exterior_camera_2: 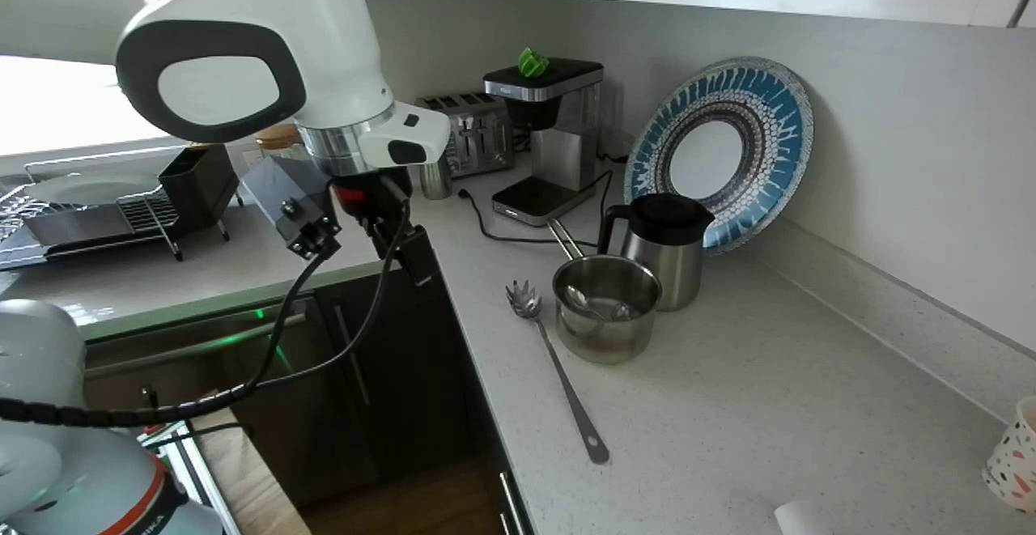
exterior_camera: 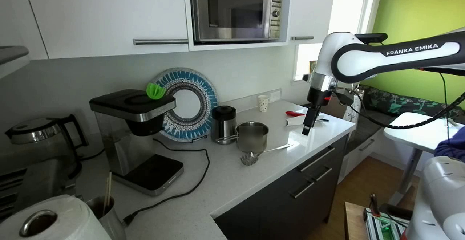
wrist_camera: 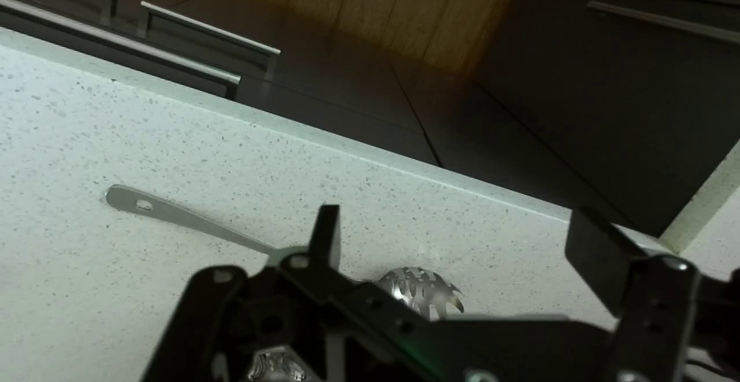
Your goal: Pick up the steel pasta server from the table and put it cocktail shaker near the paper towel roll
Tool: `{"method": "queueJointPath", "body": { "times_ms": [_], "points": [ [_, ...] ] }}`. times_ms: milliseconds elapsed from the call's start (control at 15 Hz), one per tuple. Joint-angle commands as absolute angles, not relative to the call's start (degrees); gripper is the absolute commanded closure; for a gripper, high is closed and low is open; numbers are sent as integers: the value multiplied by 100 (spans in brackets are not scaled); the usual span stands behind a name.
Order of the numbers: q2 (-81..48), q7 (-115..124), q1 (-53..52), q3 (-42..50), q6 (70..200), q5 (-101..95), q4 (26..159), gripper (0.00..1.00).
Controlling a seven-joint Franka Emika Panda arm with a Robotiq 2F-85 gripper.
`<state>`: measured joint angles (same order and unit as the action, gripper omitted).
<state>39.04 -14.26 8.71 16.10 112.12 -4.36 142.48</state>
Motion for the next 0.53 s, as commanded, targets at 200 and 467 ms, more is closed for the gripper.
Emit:
{"method": "queueJointPath", "body": {
  "times_ms": [200,467],
  "points": [
    [3892,-1451,914,1575,11198,-408,14234,0],
    [3807,-1582,867,1551,11267,-505,14188,0]
  ]
}}
